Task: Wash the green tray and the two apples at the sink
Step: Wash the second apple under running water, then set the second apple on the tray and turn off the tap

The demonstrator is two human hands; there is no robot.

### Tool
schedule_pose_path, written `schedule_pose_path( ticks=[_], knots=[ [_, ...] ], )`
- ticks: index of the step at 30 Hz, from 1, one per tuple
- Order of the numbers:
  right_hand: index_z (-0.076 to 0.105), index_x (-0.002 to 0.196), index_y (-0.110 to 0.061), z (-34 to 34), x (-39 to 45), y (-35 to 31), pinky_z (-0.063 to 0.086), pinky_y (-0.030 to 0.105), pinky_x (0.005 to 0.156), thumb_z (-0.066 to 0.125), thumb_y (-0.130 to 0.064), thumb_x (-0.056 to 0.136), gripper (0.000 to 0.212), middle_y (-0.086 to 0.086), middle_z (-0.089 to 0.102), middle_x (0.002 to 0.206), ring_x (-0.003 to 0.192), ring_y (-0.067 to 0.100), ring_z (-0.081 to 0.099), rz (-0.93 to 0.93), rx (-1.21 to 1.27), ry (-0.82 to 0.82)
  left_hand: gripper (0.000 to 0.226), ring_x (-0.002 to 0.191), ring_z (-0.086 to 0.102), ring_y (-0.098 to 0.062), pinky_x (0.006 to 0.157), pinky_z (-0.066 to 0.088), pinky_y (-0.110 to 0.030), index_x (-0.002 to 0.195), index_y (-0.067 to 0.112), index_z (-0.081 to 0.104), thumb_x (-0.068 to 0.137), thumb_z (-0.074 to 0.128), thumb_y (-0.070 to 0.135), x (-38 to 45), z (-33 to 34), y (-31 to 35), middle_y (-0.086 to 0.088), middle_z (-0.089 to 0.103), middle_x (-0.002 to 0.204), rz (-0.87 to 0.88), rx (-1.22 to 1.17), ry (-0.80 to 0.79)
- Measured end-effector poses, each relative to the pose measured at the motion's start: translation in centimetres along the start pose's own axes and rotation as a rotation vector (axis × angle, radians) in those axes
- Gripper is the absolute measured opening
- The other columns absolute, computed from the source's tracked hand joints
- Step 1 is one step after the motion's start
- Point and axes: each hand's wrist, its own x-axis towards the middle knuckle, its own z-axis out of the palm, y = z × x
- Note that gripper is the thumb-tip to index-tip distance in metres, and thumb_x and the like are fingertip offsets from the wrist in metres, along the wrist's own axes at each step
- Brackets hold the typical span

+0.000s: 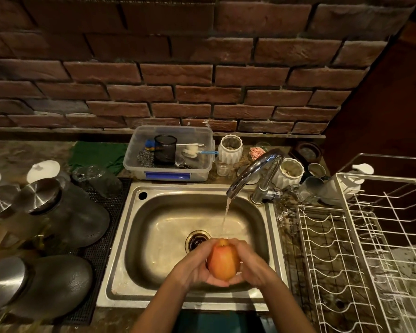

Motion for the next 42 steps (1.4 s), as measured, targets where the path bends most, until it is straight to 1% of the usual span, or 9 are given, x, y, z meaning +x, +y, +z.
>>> schedule_pose_path(
  ticks=[6, 12, 19, 21, 26, 29, 34, 37, 42],
  knots=[
    [0.05, 0.128, -0.013, -0.6, -2.2, 1.7, 0.057, 0.061, 0.085, 0.057, -0.037, 0.098, 0.039, 0.016, 0.055, 0.129, 0.115, 0.034, 0.06, -0.066, 0.027, -0.046, 0.044, 0.119, 0.058, -0.037, 0.088, 0.059, -0.053, 0.122, 0.019, 0.054, 0.092, 0.063, 0.05, -1.5, 0.8, -1.5, -0.018, 0.052, 0.13, 0.024, 0.133, 0.15],
    [0.065, 0.112, -0.027, -2.2, -6.6, 4.6, 0.062, 0.043, 0.066, 0.068, -0.034, 0.091, 0.023, 0.013, 0.062, 0.127, 0.11, 0.033, 0.065, -0.361, 0.146, -0.019, 0.036, 0.115, 0.06, -0.036, 0.071, 0.063, -0.048, 0.124, 0.009, 0.059, 0.095, 0.065, 0.03, -5.4, 2.8, -3.2, -0.02, 0.056, 0.127, 0.215, 0.089, 0.098],
    [0.06, 0.126, -0.038, -3.7, -11.2, 11.0, 0.061, 0.04, 0.087, 0.072, -0.029, 0.089, 0.04, 0.001, 0.059, 0.133, 0.119, 0.023, 0.061, -0.586, 0.034, 0.018, 0.034, 0.104, 0.069, -0.026, 0.076, 0.064, -0.039, 0.13, 0.016, 0.063, 0.096, 0.064, 0.012, -8.4, 4.4, -9.0, -0.012, 0.069, 0.117, 0.467, 0.353, 0.146],
    [0.059, 0.128, -0.035, -4.0, -11.7, 13.1, 0.059, 0.046, 0.09, 0.071, -0.021, 0.09, 0.042, 0.004, 0.056, 0.135, 0.122, 0.026, 0.058, -0.561, 0.031, 0.031, 0.034, 0.107, 0.068, -0.025, 0.082, 0.063, -0.041, 0.129, 0.019, 0.065, 0.095, 0.064, 0.012, -8.9, 4.7, -11.2, -0.01, 0.069, 0.118, 0.501, 0.453, 0.217],
    [0.066, 0.112, -0.043, -4.8, -13.0, 17.2, 0.063, 0.036, 0.078, 0.071, -0.012, 0.088, 0.039, 0.008, 0.061, 0.125, 0.114, 0.027, 0.062, -0.485, 0.016, 0.047, 0.03, 0.106, 0.068, -0.024, 0.086, 0.061, -0.045, 0.123, 0.02, 0.068, 0.096, 0.062, 0.01, -8.7, 5.0, -16.0, -0.01, 0.072, 0.116, 0.474, 0.47, 0.231],
    [0.065, 0.118, -0.037, -5.3, -12.7, 19.2, 0.058, 0.048, 0.092, 0.075, -0.013, 0.085, 0.042, 0.007, 0.058, 0.131, 0.122, 0.028, 0.056, -0.455, 0.02, 0.058, 0.029, 0.111, 0.066, -0.025, 0.088, 0.06, -0.049, 0.124, 0.016, 0.068, 0.096, 0.063, 0.01, -8.1, 4.9, -18.0, -0.009, 0.07, 0.119, 0.439, 0.467, 0.244],
    [0.06, 0.117, -0.04, -5.4, -11.9, 21.5, 0.054, 0.049, 0.098, 0.072, -0.004, 0.085, 0.05, 0.009, 0.058, 0.134, 0.125, 0.027, 0.056, -0.422, 0.013, 0.033, 0.038, 0.114, 0.064, -0.026, 0.091, 0.059, -0.048, 0.133, 0.017, 0.061, 0.095, 0.063, 0.009, -7.3, 4.9, -19.7, -0.01, 0.066, 0.124, 0.393, 0.512, 0.272],
    [0.058, 0.119, -0.038, -5.5, -11.3, 22.2, 0.055, 0.042, 0.098, 0.068, 0.0, 0.088, 0.05, 0.01, 0.057, 0.135, 0.124, 0.025, 0.056, -0.408, -0.029, 0.029, 0.037, 0.113, 0.063, -0.025, 0.09, 0.06, -0.045, 0.133, 0.018, 0.06, 0.096, 0.061, 0.012, -7.0, 4.9, -20.1, -0.009, 0.065, 0.124, 0.357, 0.573, 0.278],
    [0.057, 0.119, -0.036, -5.7, -11.2, 22.3, 0.058, 0.018, 0.071, 0.062, 0.002, 0.092, 0.047, 0.01, 0.061, 0.13, 0.117, 0.021, 0.06, -0.348, -0.06, 0.037, 0.036, 0.114, 0.063, -0.025, 0.089, 0.06, -0.043, 0.133, 0.017, 0.06, 0.097, 0.061, 0.015, -6.6, 5.2, -20.1, -0.01, 0.066, 0.125, 0.338, 0.667, 0.296]
  ],
)
